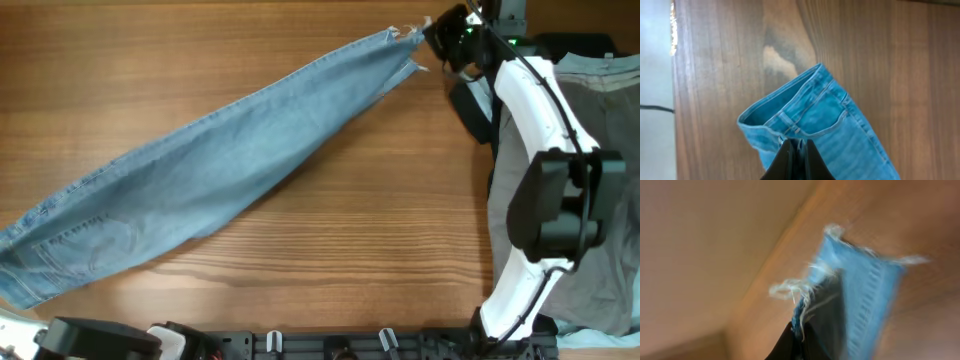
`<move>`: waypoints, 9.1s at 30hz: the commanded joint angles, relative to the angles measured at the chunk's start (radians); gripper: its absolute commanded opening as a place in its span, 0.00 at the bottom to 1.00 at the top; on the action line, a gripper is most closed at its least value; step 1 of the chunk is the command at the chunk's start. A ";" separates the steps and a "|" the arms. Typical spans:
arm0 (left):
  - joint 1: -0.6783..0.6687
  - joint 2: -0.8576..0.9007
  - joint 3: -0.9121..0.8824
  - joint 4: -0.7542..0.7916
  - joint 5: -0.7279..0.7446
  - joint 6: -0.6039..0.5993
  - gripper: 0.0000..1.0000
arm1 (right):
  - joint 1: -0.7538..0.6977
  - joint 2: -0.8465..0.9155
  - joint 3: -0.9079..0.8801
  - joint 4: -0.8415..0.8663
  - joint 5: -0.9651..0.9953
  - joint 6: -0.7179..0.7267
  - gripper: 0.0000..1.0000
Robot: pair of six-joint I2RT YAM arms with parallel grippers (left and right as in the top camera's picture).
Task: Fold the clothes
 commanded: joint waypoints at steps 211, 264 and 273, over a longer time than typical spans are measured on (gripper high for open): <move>-0.642 0.265 -0.343 0.172 -0.078 0.041 0.04 | 0.094 -0.137 -0.544 -0.231 0.062 -0.838 0.08; -0.726 0.124 -0.104 0.064 0.415 0.212 0.24 | 0.147 -0.402 -0.513 -0.348 0.150 -0.770 0.29; -0.807 -0.277 -0.091 0.032 0.414 0.214 0.40 | 0.147 -0.455 -0.513 -0.349 0.114 -0.763 0.53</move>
